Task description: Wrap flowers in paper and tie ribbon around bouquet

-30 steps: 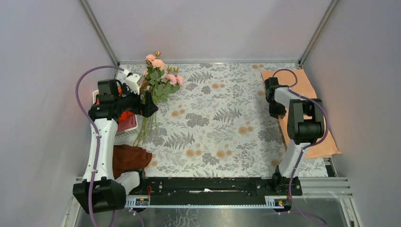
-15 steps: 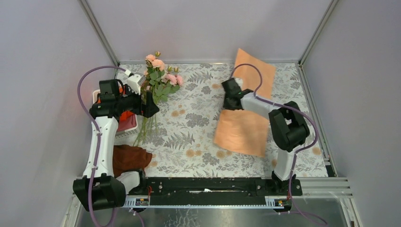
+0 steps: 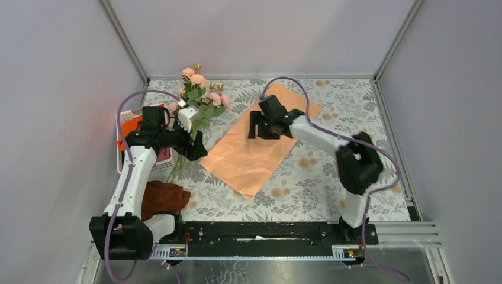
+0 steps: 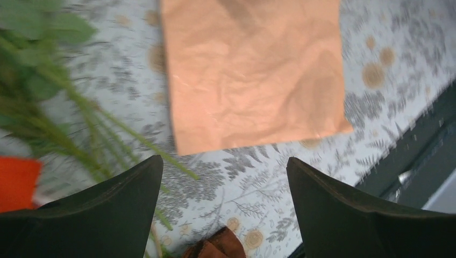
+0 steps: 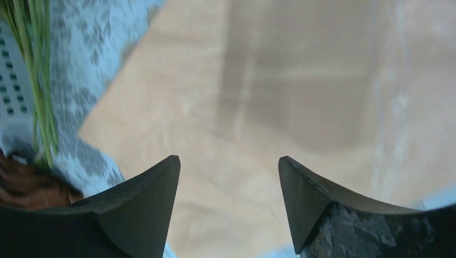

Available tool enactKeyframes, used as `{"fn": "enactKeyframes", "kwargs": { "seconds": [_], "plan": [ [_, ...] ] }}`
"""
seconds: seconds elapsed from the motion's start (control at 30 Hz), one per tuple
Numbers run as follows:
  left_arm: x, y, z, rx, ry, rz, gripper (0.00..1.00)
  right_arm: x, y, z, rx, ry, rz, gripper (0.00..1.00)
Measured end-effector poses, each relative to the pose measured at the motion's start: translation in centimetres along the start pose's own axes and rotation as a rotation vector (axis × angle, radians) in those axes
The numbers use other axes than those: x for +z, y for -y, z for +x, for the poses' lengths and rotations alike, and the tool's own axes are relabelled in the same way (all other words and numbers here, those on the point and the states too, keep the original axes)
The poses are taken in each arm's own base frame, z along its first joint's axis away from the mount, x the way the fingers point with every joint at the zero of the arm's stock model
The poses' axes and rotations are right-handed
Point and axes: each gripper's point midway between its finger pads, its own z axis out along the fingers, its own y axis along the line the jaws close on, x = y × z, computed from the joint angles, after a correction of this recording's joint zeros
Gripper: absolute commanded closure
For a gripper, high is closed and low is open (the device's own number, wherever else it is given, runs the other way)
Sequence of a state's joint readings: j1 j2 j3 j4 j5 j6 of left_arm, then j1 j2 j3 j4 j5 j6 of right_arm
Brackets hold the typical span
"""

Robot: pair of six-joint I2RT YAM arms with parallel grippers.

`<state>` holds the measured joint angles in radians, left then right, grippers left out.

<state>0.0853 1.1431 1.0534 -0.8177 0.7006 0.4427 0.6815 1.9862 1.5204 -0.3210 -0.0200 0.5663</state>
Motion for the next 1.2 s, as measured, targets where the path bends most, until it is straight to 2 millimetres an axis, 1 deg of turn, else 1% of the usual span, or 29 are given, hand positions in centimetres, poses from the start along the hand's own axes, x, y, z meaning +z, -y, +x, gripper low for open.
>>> {"fn": "enactKeyframes", "kwargs": {
  "seconds": [0.07,0.13,0.17,0.2,0.27,0.37,0.4,0.47,0.53,0.6,0.67,0.7,0.77,0.9,0.97,1.03,1.07,1.1,1.17,1.2],
  "plan": [
    [1.2,1.9,1.3,0.054,-0.044,0.076,0.14,-3.7,1.0,1.4,-0.028,-0.004,-0.006,0.25],
    [2.2,4.2,2.4,0.117,-0.08,0.162,0.15,-7.3,2.3,3.6,-0.034,-0.018,-0.028,0.25],
    [2.7,5.5,2.9,0.157,-0.094,0.211,0.15,-8.6,2.9,4.8,-0.032,-0.027,-0.04,0.25],
    [3.2,6.8,3.2,0.191,-0.104,0.256,0.16,-9.6,3.5,6.0,-0.028,-0.038,-0.05,0.25],
    [4.1,9.4,3.9,0.27,-0.119,0.336,0.16,-10.2,5.1,8.4,-0.012,-0.078,-0.052,0.27],
    [6.0,13.9,5.7,0.445,-0.145,0.446,0.16,-9.5,8.4,11.7,0.06,-0.16,-0.024,0.27],
    [6.6,15.5,6.8,0.519,-0.158,0.489,0.15,-9.3,9.5,12.6,0.092,-0.183,-0.009,0.28],
    [7.4,18.0,9.2,0.659,-0.189,0.561,0.14,-9.1,11.4,13.8,0.147,-0.213,0.022,0.28],
    [8.2,19.6,12.1,0.796,-0.227,0.622,0.14,-9.1,12.1,14.1,0.171,-0.219,0.033,0.29],
    [8.9,20.0,14.2,0.878,-0.256,0.649,0.17,-9.2,11.7,13.9,0.175,-0.208,0.011,0.29],
    [9.9,19.6,15.5,0.931,-0.278,0.645,0.23,-9.3,11.3,13.5,0.173,-0.187,-0.008,0.29],
    [10.6,19.4,15.6,0.946,-0.278,0.635,0.27,-9.4,11.2,13.3,0.172,-0.175,-0.018,0.29],
    [12.1,19.2,15.1,0.969,-0.257,0.608,0.34,-9.5,11.1,13.3,0.173,-0.161,-0.029,0.29],
    [14.4,19.1,14.4,0.977,-0.231,0.573,0.41,-9.5,11.5,14.1,0.176,-0.172,-0.023,0.29],
    [15.1,19.0,14.5,0.973,-0.235,0.569,0.45,-9.4,11.7,14.5,0.177,-0.18,-0.017,0.29],
    [15.6,18.9,14.7,0.969,-0.25,0.568,0.53,-9.4,11.8,14.6,0.177,-0.183,-0.015,0.3],
    [15.8,18.9,14.8,0.966,-0.256,0.566,0.59,-9.4,11.8,14.6,0.177,-0.182,-0.015,0.3],
    [15.9,18.8,14.9,0.965,-0.263,0.562,0.63,-9.4,11.8,14.6,0.177,-0.182,-0.016,0.3],
    [16.1,18.6,14.9,0.963,-0.273,0.552,0.66,-9.4,11.8,14.6,0.176,-0.183,-0.014,0.3],
    [16.2,18.6,14.8,0.963,-0.274,0.546,0.7,-9.4,11.9,14.7,0.175,-0.183,-0.013,0.3]
  ]
}}
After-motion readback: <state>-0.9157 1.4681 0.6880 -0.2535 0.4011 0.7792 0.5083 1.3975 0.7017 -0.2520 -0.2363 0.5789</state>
